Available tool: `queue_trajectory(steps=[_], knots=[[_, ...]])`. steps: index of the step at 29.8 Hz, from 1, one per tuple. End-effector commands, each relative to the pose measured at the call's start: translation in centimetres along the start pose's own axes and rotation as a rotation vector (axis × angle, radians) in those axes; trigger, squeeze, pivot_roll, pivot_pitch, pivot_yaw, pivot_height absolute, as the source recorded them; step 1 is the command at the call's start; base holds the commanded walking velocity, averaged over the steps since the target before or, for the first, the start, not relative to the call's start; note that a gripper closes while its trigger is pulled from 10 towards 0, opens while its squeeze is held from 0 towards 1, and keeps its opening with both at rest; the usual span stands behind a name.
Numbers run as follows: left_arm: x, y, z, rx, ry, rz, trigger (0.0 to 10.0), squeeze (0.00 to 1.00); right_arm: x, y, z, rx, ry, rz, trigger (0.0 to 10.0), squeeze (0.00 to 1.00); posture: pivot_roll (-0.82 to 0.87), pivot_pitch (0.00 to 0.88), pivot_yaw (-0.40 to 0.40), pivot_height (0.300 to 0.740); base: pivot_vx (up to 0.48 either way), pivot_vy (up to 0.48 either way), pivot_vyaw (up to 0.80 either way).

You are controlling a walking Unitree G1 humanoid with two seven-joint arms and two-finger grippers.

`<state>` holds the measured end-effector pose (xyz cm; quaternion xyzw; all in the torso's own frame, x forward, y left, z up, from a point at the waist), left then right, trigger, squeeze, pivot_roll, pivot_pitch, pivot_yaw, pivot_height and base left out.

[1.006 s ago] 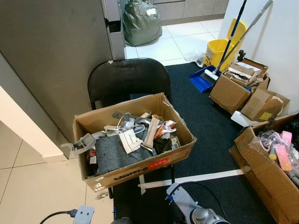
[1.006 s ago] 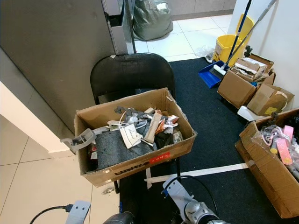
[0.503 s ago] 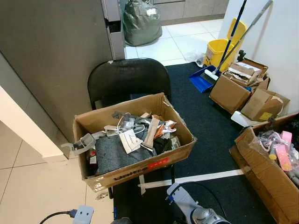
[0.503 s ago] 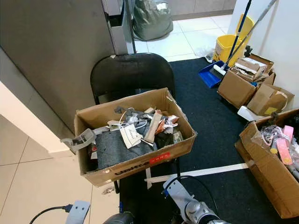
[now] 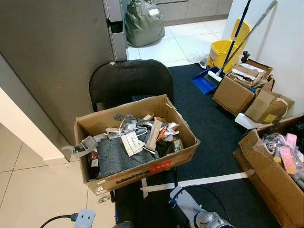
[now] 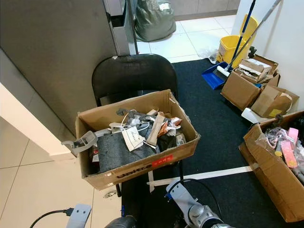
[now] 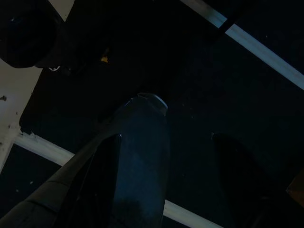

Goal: Picking trash to rubbish bin

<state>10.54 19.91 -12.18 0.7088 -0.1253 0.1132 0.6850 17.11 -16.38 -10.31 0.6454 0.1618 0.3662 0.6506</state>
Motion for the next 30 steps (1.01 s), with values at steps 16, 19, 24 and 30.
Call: queue_trajectory(steps=[16,19,24,30], knots=[[-0.5,0.03,0.02,-0.002,0.013,-0.022,10.0,0.0,-1.05,-0.1,-0.66,0.022,-0.004,-0.035,10.0,0.0,-0.05,0.054,0.052,0.74,0.0,0.0,0.0],[-0.51,0.04,-0.01,-0.001,0.003,-0.024,10.0,0.0,-1.08,-0.1,-0.71,0.022,-0.002,-0.035,10.0,0.0,-0.05,0.051,0.054,0.74,0.0,0.0,0.0],[-0.53,0.04,-0.08,0.0,-0.006,-0.026,10.0,0.0,-1.1,-0.12,-0.78,0.024,0.0,-0.035,10.0,0.0,-0.05,0.047,0.053,0.74,0.0,0.0,0.0],[-0.59,0.06,-0.14,0.001,-0.011,-0.027,10.0,0.0,-1.13,-0.13,-0.86,0.025,0.003,-0.036,10.0,0.0,-0.05,0.045,0.053,0.74,0.0,0.0,0.0]])
Point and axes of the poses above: a point about 5 cm out from each wrist's last joint towards the gripper, its own y axis pointing back from the gripper into the wrist, its own x axis along the axis of the wrist's last joint, z = x × y, the point moved 1 cm from there along -y, pointing out of the wrist towards the gripper, and after that the axes turned 6 degrees about y, right-handed, at the moved point
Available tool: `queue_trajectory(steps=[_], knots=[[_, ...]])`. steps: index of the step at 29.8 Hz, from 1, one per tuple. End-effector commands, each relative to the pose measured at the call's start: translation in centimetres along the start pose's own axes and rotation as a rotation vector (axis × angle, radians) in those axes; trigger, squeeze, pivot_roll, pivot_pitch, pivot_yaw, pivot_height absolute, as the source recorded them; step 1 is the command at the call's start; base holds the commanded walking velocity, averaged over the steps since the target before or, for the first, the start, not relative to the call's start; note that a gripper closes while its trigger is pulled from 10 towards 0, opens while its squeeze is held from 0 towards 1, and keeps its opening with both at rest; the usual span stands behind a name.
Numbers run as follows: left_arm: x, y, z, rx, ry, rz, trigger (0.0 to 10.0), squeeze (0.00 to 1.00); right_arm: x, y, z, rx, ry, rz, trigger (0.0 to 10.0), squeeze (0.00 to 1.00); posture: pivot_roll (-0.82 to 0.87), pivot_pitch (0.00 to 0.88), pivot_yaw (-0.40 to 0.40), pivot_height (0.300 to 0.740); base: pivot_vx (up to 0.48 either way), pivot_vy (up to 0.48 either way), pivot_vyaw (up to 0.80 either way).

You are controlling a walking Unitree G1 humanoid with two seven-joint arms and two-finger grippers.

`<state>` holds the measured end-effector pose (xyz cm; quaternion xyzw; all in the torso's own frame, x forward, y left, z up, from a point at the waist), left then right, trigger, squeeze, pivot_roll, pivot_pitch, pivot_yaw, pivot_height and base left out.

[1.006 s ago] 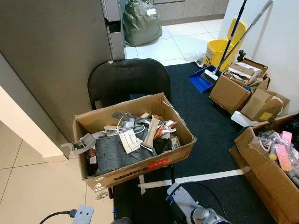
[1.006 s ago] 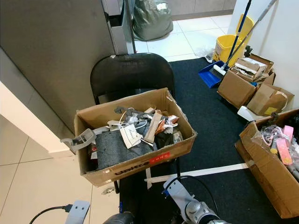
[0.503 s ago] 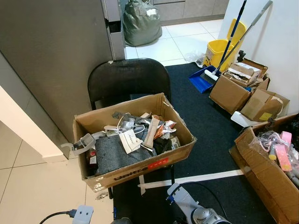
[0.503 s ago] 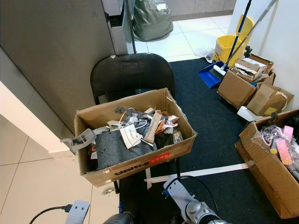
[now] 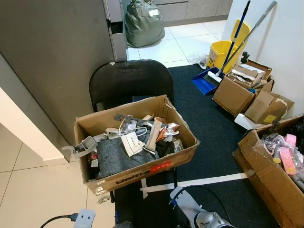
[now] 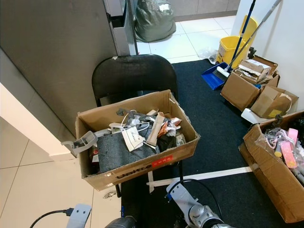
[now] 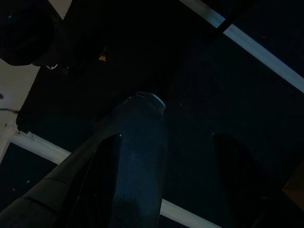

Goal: Picking trash to rubbish bin

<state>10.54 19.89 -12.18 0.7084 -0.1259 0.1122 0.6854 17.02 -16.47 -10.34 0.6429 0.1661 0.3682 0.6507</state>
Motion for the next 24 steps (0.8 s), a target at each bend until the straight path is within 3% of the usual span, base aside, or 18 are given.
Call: queue_trajectory(steps=[1,24], knots=[[-0.61,0.06,-0.17,0.003,-0.011,-0.028,10.0,0.0,-1.01,-0.14,-0.89,0.026,-0.006,-0.032,10.0,0.0,-0.04,0.045,0.054,0.74,0.0,0.0,0.0],[-0.89,0.09,-0.18,0.005,0.003,-0.034,10.0,0.0,-1.12,-0.16,-1.05,0.03,-0.015,-0.034,10.0,0.0,-0.04,0.061,0.058,0.74,0.0,0.0,0.0]])
Point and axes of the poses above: a point about 5 cm out from each wrist's last joint towards the gripper, its own y axis pointing back from the gripper into the wrist, its own x axis along the axis of the wrist's last joint, z = x × y, the point moved 1 cm from there along -y, pointing out of the wrist towards the gripper, and after that the axes turned 6 degrees about y, right-handed, at the moved point
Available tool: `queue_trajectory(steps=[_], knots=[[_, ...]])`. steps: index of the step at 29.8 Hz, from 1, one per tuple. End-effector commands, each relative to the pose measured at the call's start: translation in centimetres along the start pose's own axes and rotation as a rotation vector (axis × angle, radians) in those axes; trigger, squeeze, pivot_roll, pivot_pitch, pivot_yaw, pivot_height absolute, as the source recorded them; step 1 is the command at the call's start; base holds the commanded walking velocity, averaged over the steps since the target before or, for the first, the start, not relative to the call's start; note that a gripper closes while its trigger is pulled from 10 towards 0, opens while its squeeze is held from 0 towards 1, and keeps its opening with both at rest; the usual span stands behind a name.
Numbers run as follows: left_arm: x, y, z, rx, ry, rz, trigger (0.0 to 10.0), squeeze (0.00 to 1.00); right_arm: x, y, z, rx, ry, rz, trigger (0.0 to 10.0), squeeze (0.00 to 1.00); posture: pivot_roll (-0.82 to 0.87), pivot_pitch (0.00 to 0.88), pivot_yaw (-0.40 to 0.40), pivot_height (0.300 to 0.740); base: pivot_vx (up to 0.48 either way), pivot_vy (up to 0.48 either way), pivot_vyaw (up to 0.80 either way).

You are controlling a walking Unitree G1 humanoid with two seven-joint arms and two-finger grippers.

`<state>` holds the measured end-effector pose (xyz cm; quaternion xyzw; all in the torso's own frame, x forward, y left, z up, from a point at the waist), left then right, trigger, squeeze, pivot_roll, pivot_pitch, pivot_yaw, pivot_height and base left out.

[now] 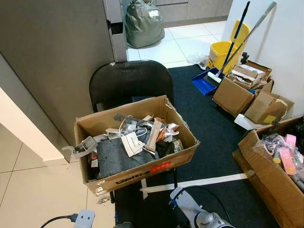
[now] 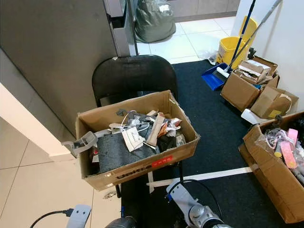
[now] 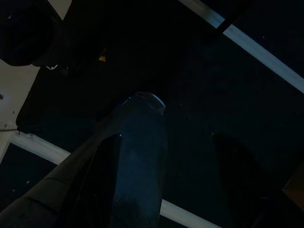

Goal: Picking trash to rubbish bin

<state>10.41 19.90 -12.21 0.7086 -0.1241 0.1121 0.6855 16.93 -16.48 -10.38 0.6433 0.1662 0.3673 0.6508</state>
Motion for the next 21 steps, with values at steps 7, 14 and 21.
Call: queue_trajectory(steps=[7,14,21], knots=[[-0.78,0.08,-0.15,0.006,0.002,-0.031,10.0,0.0,-1.05,-0.15,-0.98,0.029,-0.014,-0.033,10.0,0.0,-0.04,0.06,0.058,0.74,0.0,0.0,0.0],[-0.76,0.07,-0.13,0.005,0.004,-0.031,10.0,0.0,-1.04,-0.15,-0.95,0.029,-0.014,-0.033,10.0,0.0,-0.04,0.061,0.058,0.74,0.0,0.0,0.0],[-0.75,0.07,-0.14,0.005,0.004,-0.031,10.0,0.0,-1.01,-0.14,-0.93,0.029,-0.015,-0.033,10.0,0.0,-0.05,0.062,0.059,0.74,0.0,0.0,0.0]])
Point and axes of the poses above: a point about 5 cm out from each wrist's last joint towards the gripper, its own y axis pointing back from the gripper into the wrist, its own x axis along the axis of the wrist's last joint, z = x × y, the point moved 1 cm from there along -y, pointing out of the wrist towards the gripper, and after that the axes turned 6 degrees about y, right-handed, at the moved point
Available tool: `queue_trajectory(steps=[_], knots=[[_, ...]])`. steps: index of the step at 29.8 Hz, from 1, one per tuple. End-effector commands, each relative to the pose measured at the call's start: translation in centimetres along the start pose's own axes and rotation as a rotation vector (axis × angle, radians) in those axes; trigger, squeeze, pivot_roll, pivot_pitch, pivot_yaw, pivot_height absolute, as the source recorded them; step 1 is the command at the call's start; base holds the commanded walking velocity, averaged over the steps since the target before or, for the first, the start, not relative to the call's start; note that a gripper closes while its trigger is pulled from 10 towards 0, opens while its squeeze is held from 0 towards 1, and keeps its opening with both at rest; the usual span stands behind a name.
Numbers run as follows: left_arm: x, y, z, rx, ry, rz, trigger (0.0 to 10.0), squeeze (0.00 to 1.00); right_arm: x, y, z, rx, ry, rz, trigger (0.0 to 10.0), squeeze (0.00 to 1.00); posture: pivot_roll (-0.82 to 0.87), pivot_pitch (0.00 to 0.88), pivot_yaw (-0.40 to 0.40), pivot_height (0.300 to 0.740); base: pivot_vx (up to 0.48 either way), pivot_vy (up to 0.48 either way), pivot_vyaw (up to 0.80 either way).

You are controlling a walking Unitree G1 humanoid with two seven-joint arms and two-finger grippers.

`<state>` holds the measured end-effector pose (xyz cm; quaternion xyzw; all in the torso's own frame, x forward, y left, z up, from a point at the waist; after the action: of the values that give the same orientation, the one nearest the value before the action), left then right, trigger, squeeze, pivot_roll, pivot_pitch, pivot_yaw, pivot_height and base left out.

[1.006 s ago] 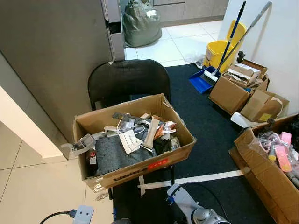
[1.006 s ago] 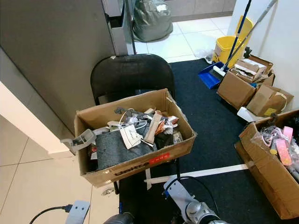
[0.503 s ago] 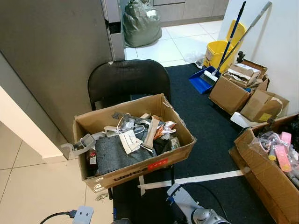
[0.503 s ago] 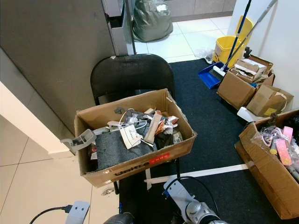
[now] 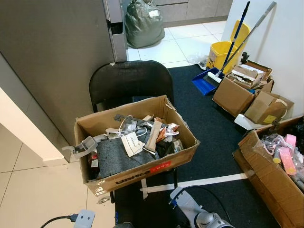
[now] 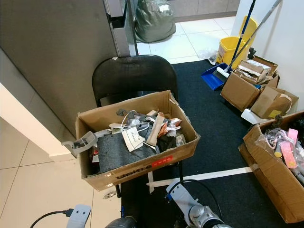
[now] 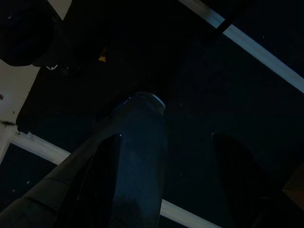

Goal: Picking trash to rubbish bin

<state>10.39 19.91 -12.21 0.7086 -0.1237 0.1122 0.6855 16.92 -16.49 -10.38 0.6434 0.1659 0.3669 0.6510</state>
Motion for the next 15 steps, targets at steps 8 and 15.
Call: queue_trajectory(steps=[8,15], knots=[[-0.74,0.08,-0.19,0.006,0.001,-0.031,10.0,0.0,-0.95,-0.15,-0.94,0.029,-0.015,-0.032,10.0,0.0,-0.05,0.061,0.061,0.74,0.0,0.0,0.0],[-0.73,0.07,-0.19,0.006,0.001,-0.031,10.0,0.0,-0.94,-0.15,-0.95,0.029,-0.014,-0.032,10.0,0.0,-0.05,0.061,0.061,0.74,0.0,0.0,0.0]])
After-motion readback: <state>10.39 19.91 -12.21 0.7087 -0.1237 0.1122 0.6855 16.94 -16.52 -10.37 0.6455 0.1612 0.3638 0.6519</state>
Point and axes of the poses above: a point about 5 cm out from each wrist's last joint towards the gripper, its own y axis pointing back from the gripper into the wrist, its own x axis along the axis of the wrist's last joint, z = x × y, the point moved 1 cm from there along -y, pointing out of the wrist towards the gripper, and after that the axes turned 6 degrees about y, right-handed, at the moved point
